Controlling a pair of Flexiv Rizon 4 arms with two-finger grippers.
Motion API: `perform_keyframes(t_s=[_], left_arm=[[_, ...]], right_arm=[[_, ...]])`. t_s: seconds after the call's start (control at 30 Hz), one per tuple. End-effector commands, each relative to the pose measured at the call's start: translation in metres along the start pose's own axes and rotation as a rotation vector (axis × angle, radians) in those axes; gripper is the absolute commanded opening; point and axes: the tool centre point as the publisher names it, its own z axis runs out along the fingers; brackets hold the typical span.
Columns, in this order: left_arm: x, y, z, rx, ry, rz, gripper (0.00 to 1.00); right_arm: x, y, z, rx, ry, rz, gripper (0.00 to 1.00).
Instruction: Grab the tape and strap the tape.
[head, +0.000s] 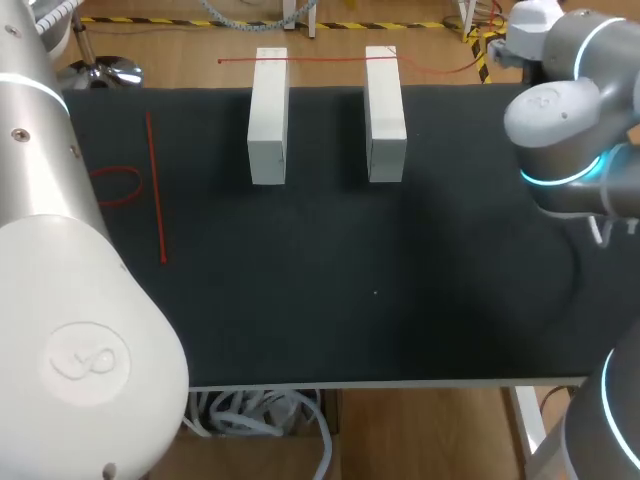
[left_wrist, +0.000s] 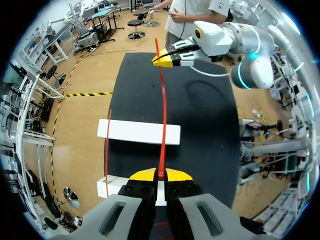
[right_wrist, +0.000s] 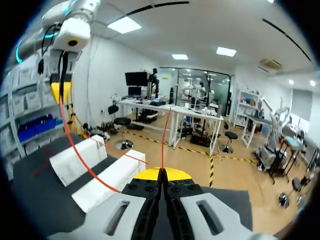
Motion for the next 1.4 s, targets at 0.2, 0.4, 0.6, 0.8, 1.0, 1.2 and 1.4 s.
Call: perform_keyframes(t_s=[0.2,0.4,0.6,0.8,1.0,1.2,1.4], left_arm=[[-0.001,-0.001,-0.002,-0.006,0.004,-0.001,0.0],[-0.001,-0.001,-0.002,-0.006,0.004,-0.001,0.0],[-0.001,-0.001,-0.002,-0.006,0.004,-0.001,0.0],[-0.001,-0.001,-0.002,-0.006,0.004,-0.001,0.0],[-0.001,-0.001,-0.002,-0.006,0.004,-0.001,0.0],[-0.001,-0.001,-0.002,-0.006,0.004,-0.001,0.0],[-0.001,-0.001,-0.002,-0.006,0.004,-0.001,0.0]], right_arm=[[-0.016,0.005,-0.007,0.122,0.182,-0.475,0.0],[-0.019,0.003,-0.011,0.126,0.197,-0.588,0.0],[-0.018,0.005,-0.012,0.095,0.179,-0.537,0.0],[-0.018,0.005,-0.012,0.095,0.179,-0.537,0.0],[-0.016,0.006,-0.009,0.094,0.186,-0.563,0.0],[-0.003,0.022,0.006,0.091,0.21,-0.738,0.0],[0.005,0.033,0.014,0.111,0.197,-0.84,0.0]])
